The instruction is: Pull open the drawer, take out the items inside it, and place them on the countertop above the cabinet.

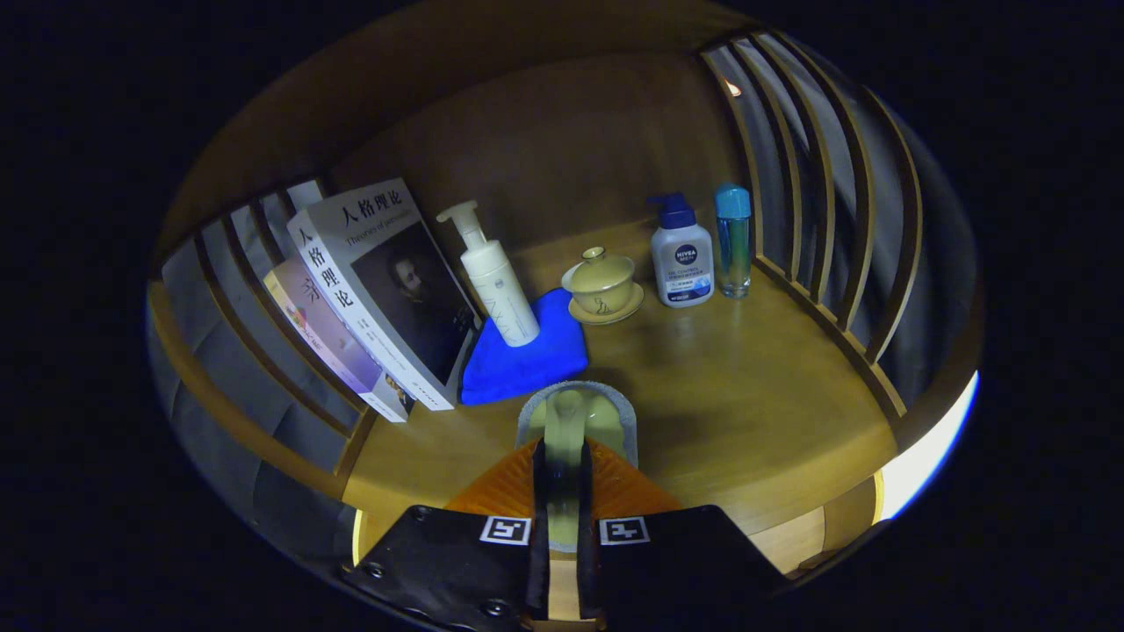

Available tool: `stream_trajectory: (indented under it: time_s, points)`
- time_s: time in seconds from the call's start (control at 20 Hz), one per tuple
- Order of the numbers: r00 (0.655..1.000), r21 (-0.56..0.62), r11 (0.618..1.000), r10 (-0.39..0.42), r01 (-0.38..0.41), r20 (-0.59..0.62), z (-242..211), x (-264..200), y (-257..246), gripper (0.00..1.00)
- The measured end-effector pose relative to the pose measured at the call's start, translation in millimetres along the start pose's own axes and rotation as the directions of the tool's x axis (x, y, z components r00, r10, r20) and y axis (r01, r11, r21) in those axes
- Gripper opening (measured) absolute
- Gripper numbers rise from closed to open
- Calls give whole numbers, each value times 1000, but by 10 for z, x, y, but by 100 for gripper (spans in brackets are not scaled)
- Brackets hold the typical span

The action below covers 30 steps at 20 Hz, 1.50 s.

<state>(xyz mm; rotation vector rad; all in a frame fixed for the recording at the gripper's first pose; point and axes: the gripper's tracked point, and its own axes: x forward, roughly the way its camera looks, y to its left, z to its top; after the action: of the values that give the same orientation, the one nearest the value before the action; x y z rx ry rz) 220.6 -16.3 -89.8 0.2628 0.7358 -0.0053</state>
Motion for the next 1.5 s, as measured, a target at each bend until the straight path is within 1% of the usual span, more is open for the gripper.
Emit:
stream_trajectory:
  time_s: [0.1,0.15,0.2,0.25,0.3,0.35,0.45,0.6,0.8,1.1,1.3,1.5]
  points:
    - [1000,-10,1000,3,-3,9,7,17,24,18]
    - [1000,-15,1000,4,-4,10,0,52,23,18]
    - [1000,-20,1000,10,-10,12,-10,37,34,21]
    - [1000,-28,1000,3,-2,11,-6,25,26,21]
    - [1000,-38,999,1,-1,18,-19,75,20,27]
    - [1000,-45,999,3,-2,24,-18,34,16,28]
    - [999,-61,998,14,-12,33,-27,6,62,44]
    - [997,-100,995,-3,11,83,30,-127,30,99]
    - [986,-170,985,14,15,168,36,-365,98,98]
    - [958,-239,971,61,8,281,-167,-839,236,98]
    - [930,-261,964,47,53,364,-300,-1095,190,98]
    - [893,-283,952,28,112,448,-477,-1345,166,98]
